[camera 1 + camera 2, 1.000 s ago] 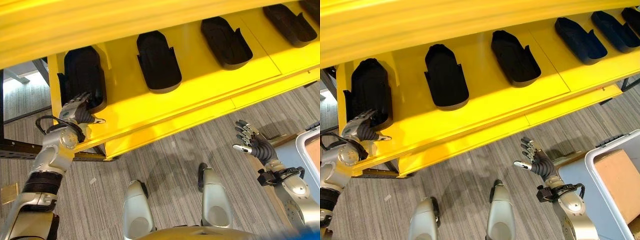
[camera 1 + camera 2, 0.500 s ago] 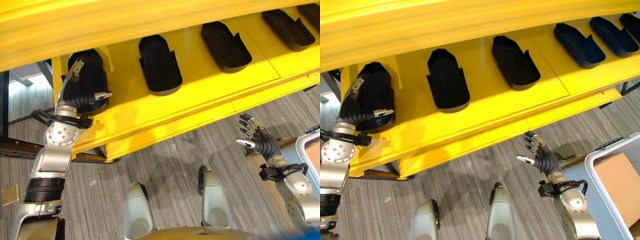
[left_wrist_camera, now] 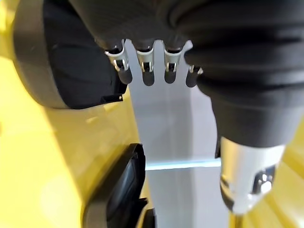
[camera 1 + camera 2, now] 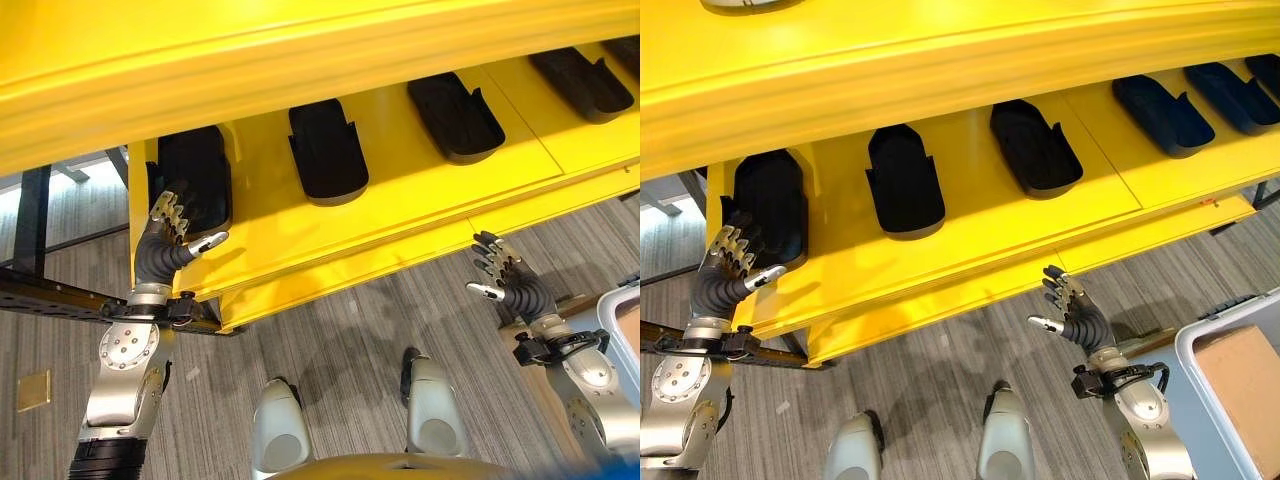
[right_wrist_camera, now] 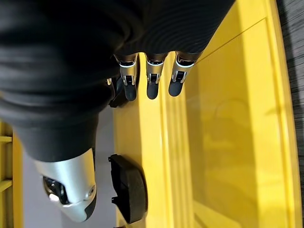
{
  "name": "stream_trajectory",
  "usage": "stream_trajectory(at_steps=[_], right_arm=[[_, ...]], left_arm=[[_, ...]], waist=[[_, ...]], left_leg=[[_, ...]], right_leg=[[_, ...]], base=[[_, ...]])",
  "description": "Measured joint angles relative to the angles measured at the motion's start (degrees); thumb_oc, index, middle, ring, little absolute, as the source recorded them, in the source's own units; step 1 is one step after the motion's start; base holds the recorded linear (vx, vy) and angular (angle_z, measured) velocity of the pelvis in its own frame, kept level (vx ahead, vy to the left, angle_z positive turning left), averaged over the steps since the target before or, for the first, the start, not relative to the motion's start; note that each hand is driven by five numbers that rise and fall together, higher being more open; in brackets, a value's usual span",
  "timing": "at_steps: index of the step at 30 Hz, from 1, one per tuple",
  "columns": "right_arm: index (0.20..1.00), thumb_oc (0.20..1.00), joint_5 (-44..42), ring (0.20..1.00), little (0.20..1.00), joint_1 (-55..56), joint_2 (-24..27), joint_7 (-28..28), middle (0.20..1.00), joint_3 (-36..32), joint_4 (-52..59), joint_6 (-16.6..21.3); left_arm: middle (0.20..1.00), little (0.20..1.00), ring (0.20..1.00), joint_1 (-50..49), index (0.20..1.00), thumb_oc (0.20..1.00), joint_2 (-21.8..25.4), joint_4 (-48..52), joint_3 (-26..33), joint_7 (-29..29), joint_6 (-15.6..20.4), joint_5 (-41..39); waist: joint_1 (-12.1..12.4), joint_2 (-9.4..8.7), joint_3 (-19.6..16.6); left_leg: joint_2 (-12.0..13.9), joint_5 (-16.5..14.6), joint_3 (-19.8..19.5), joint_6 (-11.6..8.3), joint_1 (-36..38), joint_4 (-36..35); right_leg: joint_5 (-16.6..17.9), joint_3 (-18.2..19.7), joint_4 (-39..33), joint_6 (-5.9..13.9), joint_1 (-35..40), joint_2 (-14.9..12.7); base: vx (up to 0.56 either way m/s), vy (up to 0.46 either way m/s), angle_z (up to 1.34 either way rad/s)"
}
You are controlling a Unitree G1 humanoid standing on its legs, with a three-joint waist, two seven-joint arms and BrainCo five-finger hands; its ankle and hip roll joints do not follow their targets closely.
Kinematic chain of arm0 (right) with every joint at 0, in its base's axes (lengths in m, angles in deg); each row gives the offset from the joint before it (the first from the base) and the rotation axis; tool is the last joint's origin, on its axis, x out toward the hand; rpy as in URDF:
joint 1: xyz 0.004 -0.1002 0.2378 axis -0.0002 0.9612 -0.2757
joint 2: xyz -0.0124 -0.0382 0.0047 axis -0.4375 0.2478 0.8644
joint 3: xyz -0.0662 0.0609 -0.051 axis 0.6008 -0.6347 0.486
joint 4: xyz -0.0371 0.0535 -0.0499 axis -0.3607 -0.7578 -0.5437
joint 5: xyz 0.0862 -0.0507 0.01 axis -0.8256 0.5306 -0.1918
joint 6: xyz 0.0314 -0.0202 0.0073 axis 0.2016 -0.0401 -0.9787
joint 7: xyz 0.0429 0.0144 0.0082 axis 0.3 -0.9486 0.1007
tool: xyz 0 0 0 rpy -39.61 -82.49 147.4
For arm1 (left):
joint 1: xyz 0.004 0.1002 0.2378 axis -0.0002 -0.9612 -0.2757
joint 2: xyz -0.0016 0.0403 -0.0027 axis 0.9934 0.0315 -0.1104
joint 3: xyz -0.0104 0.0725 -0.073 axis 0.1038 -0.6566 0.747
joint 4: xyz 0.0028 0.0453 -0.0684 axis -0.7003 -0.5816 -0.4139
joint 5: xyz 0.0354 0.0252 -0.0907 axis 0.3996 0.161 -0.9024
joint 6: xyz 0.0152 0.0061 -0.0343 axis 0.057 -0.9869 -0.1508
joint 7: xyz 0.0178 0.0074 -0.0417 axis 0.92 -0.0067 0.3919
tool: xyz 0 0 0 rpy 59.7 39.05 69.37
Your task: Move parts from the plastic box to the shelf.
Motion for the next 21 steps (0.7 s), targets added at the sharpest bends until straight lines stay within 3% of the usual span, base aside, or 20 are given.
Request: stream_trajectory(at_steps=[2, 3, 5, 6, 8, 10, 11, 13, 15, 16, 19, 20, 21], right_arm=[[1.0, 1.0, 0.0, 1.0, 1.0, 0.3, 0.0, 0.0, 1.0, 0.0, 0.0, 0.6], [1.0, 1.0, 0.0, 1.0, 1.0, 0.4, 0.2, 0.1, 1.0, 0.0, 0.0, 1.3], [1.0, 1.0, 0.1, 1.0, 1.0, 0.4, 0.4, 0.2, 1.0, 0.0, 0.0, 1.3], [1.0, 1.0, 0.1, 1.0, 1.0, 0.7, 0.6, 0.3, 1.0, 0.0, 0.1, 1.7], [1.0, 1.0, 0.2, 1.0, 1.0, 1.7, 1.0, 0.3, 1.0, 0.0, 0.2, 2.7], [1.0, 1.0, 0.5, 1.0, 1.0, 2.1, 2.1, 0.2, 1.0, -0.1, 0.0, 3.4], [1.0, 1.0, 1.0, 1.0, 1.0, 2.7, 2.6, 0.1, 1.0, -0.1, 0.0, 3.6], [1.0, 1.0, 2.0, 1.0, 1.0, 3.0, 3.0, 0.0, 1.0, -0.1, 0.1, 3.8], [1.0, 1.0, 2.2, 1.0, 1.0, 2.9, 2.9, 0.1, 1.0, -0.1, 0.1, 3.8], [1.0, 1.0, 2.2, 1.0, 1.0, 3.4, 3.1, 0.0, 1.0, -0.1, 0.0, 3.8], [1.0, 1.0, 2.2, 1.0, 1.0, 4.6, 0.9, -0.2, 1.0, 0.0, -0.3, 3.8], [1.0, 1.0, 2.2, 1.0, 1.0, 4.6, 0.2, -0.1, 1.0, 1.1, -0.8, 3.7], [1.0, 1.0, 2.2, 1.0, 1.0, 4.8, 0.1, -0.1, 1.0, 1.5, -0.8, 3.6]], left_arm=[[1.0, 1.0, 1.0, -4.8, 1.0, 1.0, -2.7, 0.2, -3.7, -2.4, -0.1, -3.6], [1.0, 1.0, 1.0, -9.3, 1.0, 1.0, -5.6, 0.1, -7.4, -4.6, -0.7, -8.5], [1.0, 1.0, 1.0, -10.6, 1.0, 1.0, -6.1, 0.1, -7.6, -5.1, -1.3, -9.4], [1.0, 1.0, 1.0, -11.0, 1.0, 1.0, -7.4, 0.1, -8.1, -6.0, -1.4, -11.6], [1.0, 1.0, 1.0, -11.9, 1.0, 1.0, -7.9, -0.1, -9.2, -7.4, -1.6, -13.2], [1.0, 1.0, 1.0, -11.5, 1.0, 1.0, -8.4, -1.6, -9.9, -7.4, -1.5, -13.7], [1.0, 1.0, 1.0, -11.8, 1.0, 1.0, -8.0, -2.0, -11.1, -7.6, -1.7, -13.6], [1.0, 1.0, 1.0, -12.0, 1.0, 1.0, -8.0, -2.1, -11.2, -8.2, -1.7, -13.7], [1.0, 1.0, 1.0, -12.5, 1.0, 1.0, -8.1, -2.8, -11.4, -8.7, -1.6, -13.7], [1.0, 1.0, 1.0, -12.5, 1.0, 1.0, -9.5, -3.9, -12.1, -9.1, -1.7, -13.8], [1.0, 1.0, 1.0, -11.3, 1.0, 1.0, -10.3, -4.1, -12.7, -9.5, -1.5, -13.8], [1.0, 1.0, 1.0, -11.1, 1.0, 1.0, -10.2, -5.7, -13.0, -9.5, -1.5, -13.8], [1.0, 1.0, 1.0, -10.9, 1.0, 1.0, -10.0, -5.8, -12.9, -9.3, -1.5, -13.7]], waist=[[0.2, 1.34, -0.6], [1.4, 3.24, -1.9], [1.7, 4.16, -2.6], [2.0, 5.0, -3.6], [3.1, 5.96, -6.1], [2.8, 6.71, -6.7], [2.8, 7.05, -7.0], [2.9, 6.87, -7.2], [3.9, 6.25, -7.7], [3.7, 5.74, -9.5], [2.7, 5.21, -11.0], [2.3, 6.26, -12.5], [2.0, 5.96, -12.7]], left_leg=[[0.3, 1.9, 0.0, -0.1, 4.1, -5.6], [1.0, 5.8, 0.1, -1.07, 7.8, -13.1], [1.8, 7.6, -0.1, -1.04, 9.1, -16.4], [2.3, 10.0, -0.5, -1.02, 10.8, -20.2], [3.6, 12.8, -1.5, 0.09, 11.2, -22.5], [3.9, 14.5, -1.6, -0.5, 10.5, -23.0], [3.8, 16.0, -1.4, 0.16, 10.6, -23.9], [3.2, 18.8, 1.5, 0.94, 10.0, -24.2], [1.9, 20.1, 0.4, 1.93, 10.3, -23.8], [-0.6, 20.3, -0.5, 1.95, 10.2, -23.1], [-2.1, 18.4, -1.6, 1.65, 10.9, -25.4], [-2.2, 16.2, -1.5, 0.68, 12.8, -28.4], [-2.6, 15.0, -1.4, -0.42, 12.9, -28.9]], right_leg=[[0.3, -1.7, -3.5, -0.17, 3.8, 0.7], [1.3, -3.1, -7.1, -0.84, 6.0, 2.2], [1.4, -4.5, -8.1, -1.18, 7.0, 3.2], [1.7, -6.0, -10.2, -1.6, 9.0, 4.6], [2.3, -7.8, -13.2, -2.26, 10.9, 6.4], [2.8, -9.7, -15.0, -2.54, 12.3, 6.7], [2.9, -10.8, -15.8, -2.76, 13.2, 6.5], [3.3, -12.4, -18.2, -3.04, 14.6, 6.7], [4.3, -11.4, -20.7, -3.46, 15.5, 6.4], [6.4, -11.3, -25.1, -1.86, 17.5, 4.9], [9.2, -12.3, -28.1, -0.36, 20.0, 3.7], [9.9, -12.4, -28.5, 0.83, 20.0, 3.7], [10.4, -12.4, -28.9, 1.59, 20.0, 3.2]], base=[[0.09, -0.174, 0.16], [0.08, -0.211, 0.17], [0.03, -0.205, 0.23], [-0.01, -0.176, 0.4], [-0.04, -0.12, 0.33], [-0.03, -0.062, 0.43], [-0.01, -0.076, 0.48], [0.02, -0.11, 0.41], [0.02, -0.028, -0.03], [0.05, 0.093, -0.1], [0.08, 0.164, 0.17], [0.03, 0.102, 0.1], [0.04, 0.145, 0.06]])
